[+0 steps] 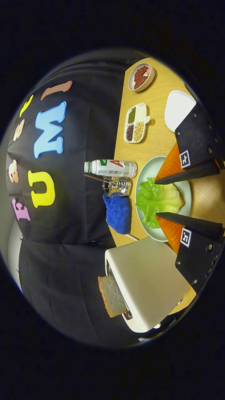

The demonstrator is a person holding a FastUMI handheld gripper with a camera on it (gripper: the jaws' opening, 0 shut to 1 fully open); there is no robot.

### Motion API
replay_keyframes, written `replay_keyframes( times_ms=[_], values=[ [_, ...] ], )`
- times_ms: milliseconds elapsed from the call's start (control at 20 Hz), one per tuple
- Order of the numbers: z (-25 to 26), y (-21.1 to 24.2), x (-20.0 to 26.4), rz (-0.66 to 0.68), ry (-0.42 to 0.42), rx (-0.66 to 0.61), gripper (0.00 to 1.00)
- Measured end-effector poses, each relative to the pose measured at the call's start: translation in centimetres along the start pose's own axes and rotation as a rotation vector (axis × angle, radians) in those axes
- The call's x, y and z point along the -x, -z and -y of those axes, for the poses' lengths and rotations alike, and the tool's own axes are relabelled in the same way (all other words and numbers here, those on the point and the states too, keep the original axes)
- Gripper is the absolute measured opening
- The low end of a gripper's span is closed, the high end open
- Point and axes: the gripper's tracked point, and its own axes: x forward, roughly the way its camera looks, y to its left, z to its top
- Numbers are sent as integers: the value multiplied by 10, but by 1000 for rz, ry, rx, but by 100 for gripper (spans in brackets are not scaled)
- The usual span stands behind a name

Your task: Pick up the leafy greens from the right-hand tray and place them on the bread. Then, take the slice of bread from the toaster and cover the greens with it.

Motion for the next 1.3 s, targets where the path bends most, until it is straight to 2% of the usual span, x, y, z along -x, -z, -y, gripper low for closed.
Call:
replay_keyframes(
  times_ms=[450,650,850,1000,1300],
  values=[
    [-55,-49,63,231,43,-3,55],
    [-75,-63,78,291,133,-28,55],
    [-132,-69,82,297,35,-63,55],
    [-159,-71,82,311,38,-17,55],
    [-205,-67,65,290,-20,-1,55]
  ],
)
